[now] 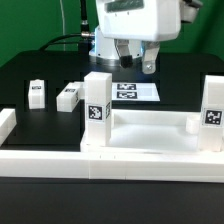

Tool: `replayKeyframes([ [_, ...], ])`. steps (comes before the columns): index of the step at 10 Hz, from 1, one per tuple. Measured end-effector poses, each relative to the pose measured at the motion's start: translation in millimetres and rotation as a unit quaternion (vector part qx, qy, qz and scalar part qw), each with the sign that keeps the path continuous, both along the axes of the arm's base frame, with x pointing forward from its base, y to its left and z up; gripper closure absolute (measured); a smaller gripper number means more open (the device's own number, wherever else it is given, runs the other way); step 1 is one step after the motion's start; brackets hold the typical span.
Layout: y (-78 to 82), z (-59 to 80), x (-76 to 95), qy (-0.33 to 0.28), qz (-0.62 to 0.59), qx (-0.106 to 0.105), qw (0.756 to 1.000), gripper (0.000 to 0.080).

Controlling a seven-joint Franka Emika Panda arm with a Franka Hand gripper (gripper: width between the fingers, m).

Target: Assemble desk

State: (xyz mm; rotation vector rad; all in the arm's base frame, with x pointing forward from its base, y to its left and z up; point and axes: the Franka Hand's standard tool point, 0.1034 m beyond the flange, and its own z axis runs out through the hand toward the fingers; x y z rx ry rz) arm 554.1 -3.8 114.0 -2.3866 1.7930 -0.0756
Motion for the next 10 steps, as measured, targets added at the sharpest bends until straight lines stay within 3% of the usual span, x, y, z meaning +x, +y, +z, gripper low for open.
replayKeyframes([
  [5,1.2,-5.0,-3.9,0.021,-0.118,0.029,0.992,0.0151],
  [8,-6.0,-31.2,-18.4,0.041,-0.149,0.034,0.987,0.0151],
  [10,-8.3,-38.7,-20.6,0.042,-0.149,0.028,0.988,0.0151],
])
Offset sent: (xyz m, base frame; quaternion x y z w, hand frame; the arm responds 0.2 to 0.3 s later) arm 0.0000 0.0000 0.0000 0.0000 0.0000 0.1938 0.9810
